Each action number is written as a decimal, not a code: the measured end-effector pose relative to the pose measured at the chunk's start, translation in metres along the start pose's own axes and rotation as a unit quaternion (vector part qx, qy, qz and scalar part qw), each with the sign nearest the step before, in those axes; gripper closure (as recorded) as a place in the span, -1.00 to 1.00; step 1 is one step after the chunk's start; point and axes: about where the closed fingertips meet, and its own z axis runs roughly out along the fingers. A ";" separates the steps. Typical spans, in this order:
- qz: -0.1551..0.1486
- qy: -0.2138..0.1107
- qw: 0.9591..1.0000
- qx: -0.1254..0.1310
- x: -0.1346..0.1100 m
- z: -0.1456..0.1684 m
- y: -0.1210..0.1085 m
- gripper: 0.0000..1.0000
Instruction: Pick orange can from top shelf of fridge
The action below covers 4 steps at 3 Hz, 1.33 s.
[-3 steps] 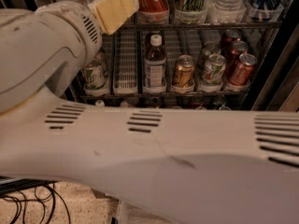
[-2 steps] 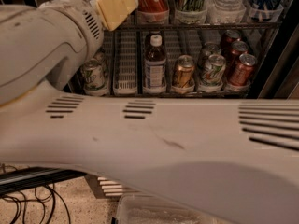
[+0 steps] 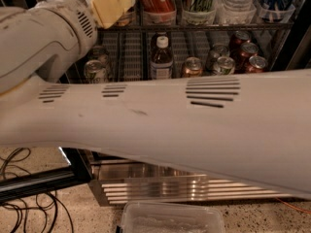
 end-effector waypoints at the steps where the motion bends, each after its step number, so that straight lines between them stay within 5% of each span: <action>1: 0.006 -0.004 1.000 0.019 0.004 0.006 0.011 -0.80; 2: 0.007 -0.012 0.999 0.044 0.006 0.010 0.006 -0.56; 4: -0.002 -0.041 0.997 0.073 0.005 0.014 -0.008 -0.52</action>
Offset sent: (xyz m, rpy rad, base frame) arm 0.0173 -0.0058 -0.0171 0.1206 -0.0989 -0.1479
